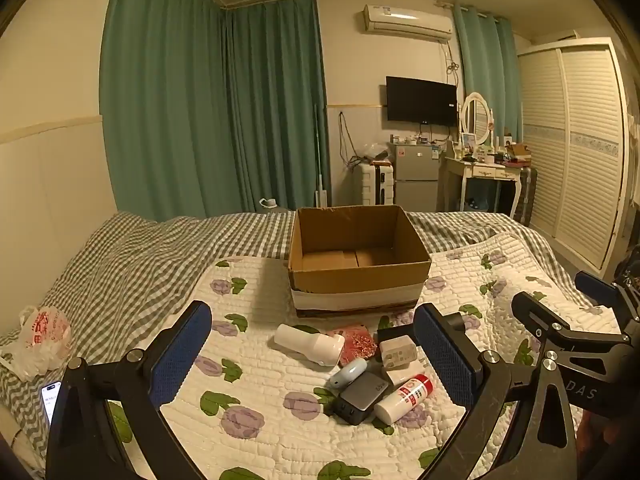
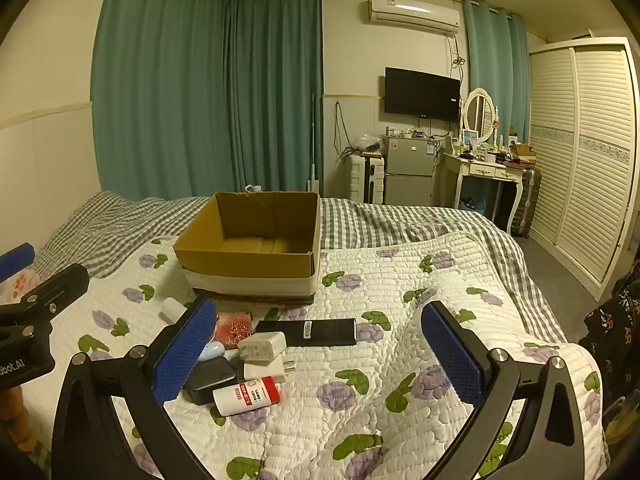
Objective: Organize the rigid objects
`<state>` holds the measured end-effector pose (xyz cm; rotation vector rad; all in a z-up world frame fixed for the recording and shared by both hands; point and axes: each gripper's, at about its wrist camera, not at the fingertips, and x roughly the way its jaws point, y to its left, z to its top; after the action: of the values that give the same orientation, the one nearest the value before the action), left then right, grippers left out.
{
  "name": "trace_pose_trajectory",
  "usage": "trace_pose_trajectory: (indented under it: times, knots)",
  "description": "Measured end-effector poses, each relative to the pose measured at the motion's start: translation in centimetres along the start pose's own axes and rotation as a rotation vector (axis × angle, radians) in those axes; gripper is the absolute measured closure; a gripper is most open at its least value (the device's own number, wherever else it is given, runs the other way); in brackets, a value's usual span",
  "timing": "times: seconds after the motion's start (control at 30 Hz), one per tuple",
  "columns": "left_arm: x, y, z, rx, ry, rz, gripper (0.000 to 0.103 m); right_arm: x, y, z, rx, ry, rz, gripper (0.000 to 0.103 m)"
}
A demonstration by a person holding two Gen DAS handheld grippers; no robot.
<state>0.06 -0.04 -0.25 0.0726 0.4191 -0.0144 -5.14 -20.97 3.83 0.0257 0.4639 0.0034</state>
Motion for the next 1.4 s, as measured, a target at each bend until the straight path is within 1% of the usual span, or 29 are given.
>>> trace_pose_trajectory:
  times: [0.27,0.67,1.3,1.4]
  knots:
    - [-0.18,0.25,-0.02,-0.006,-0.005,0.004,0.000,-0.05,-0.21,-0.53,0.000,0.003,0.003,0.000]
    - [-0.14,0.24,-0.07,-0.005,-0.005,0.004,0.000,0.27,0.31,-0.06,-0.007,0.011,0.004,0.000]
    - [-0.17,0.34,0.06,-0.004,-0.005,0.004,0.000,0.24,0.63,-0.43,-0.013,0.018,0.013,0.000]
    - [-0.16,0.35,0.07,-0.004,-0.005,0.004,0.000,0.25,0.57,-0.51,-0.017,0.019,0.002,0.000]
